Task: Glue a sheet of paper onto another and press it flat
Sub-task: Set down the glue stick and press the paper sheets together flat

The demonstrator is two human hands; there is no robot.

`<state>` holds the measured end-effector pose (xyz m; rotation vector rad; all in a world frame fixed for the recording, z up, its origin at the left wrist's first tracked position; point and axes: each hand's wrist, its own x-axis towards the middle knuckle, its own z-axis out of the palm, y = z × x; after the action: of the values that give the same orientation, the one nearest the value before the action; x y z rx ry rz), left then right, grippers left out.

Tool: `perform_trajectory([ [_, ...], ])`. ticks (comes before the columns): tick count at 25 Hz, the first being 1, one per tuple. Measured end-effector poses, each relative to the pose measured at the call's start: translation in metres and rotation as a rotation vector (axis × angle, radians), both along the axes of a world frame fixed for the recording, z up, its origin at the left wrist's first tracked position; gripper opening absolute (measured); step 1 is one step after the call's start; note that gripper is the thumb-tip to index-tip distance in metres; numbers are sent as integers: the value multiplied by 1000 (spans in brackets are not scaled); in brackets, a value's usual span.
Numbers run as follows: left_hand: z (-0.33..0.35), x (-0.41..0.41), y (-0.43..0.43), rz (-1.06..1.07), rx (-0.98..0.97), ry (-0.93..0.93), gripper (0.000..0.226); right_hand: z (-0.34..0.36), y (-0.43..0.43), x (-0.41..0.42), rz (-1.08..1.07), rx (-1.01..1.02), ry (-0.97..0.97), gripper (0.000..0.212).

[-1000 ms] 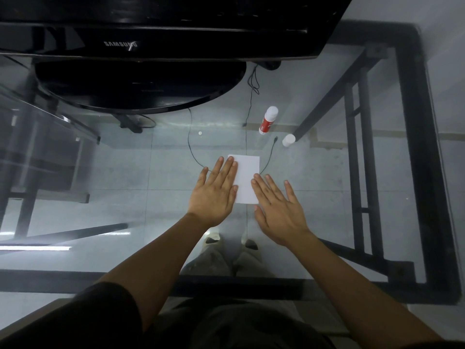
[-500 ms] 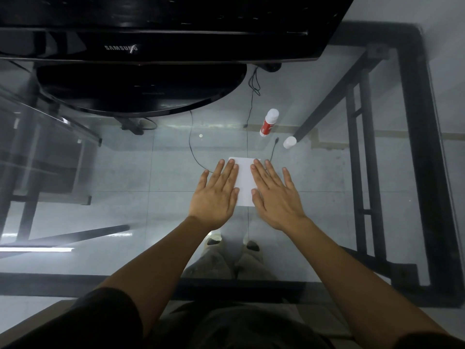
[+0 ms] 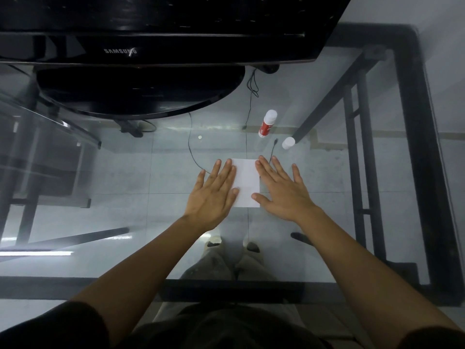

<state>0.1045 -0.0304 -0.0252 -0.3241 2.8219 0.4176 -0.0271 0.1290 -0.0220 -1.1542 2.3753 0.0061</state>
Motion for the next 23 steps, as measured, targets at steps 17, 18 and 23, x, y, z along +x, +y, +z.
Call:
perform_trajectory([
  [17, 4, -13, -25, -72, -95, -36, 60, 3, -2, 1, -5, 13, -58, 77],
  [18, 5, -12, -17, -74, -73, -25, 61, 2, -2, 1, -7, 7, -59, 77],
  [23, -2, -7, -2, -164, -117, -44, 55, -1, -1, 2, -2, 3, -49, 78],
])
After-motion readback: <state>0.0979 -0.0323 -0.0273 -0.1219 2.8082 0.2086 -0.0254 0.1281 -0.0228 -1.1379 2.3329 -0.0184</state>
